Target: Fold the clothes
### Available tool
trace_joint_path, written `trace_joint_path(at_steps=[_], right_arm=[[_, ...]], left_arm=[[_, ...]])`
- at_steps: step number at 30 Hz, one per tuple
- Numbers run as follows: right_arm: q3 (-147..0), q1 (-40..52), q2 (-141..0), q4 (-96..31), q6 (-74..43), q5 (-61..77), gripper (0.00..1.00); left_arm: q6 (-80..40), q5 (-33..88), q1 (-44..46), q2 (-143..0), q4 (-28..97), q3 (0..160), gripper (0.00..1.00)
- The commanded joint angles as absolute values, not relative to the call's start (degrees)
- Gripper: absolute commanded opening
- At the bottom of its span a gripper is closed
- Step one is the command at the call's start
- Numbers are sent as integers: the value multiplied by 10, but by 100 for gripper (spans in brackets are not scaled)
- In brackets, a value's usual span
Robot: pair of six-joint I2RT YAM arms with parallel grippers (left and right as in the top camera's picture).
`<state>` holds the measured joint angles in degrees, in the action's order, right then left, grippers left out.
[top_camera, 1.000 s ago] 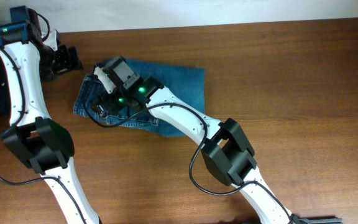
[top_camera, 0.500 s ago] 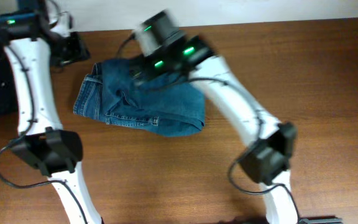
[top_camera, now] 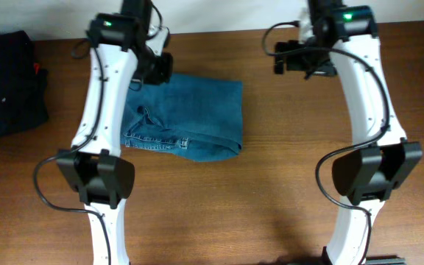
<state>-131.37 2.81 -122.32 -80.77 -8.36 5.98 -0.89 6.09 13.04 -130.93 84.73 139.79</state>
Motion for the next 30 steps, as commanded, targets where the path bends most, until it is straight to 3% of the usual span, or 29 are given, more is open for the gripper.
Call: trace_joint_path(at_steps=[1, 10, 20, 30], right_arm=[[-1307, 13, -1226, -820, -80, 55, 99], [-1307, -4, -1226, -823, -80, 55, 99], [-1307, -4, -1226, -823, -80, 55, 99], [-1307, -4, -1226, -823, -80, 55, 99]], left_arm=[[1, 3, 130, -1296, 836, 1330, 0], [-4, -39, 120, -1296, 762, 1215, 0], [-60, -127, 79, -1294, 818, 1213, 0], [-68, -131, 43, -1294, 831, 1184, 0]])
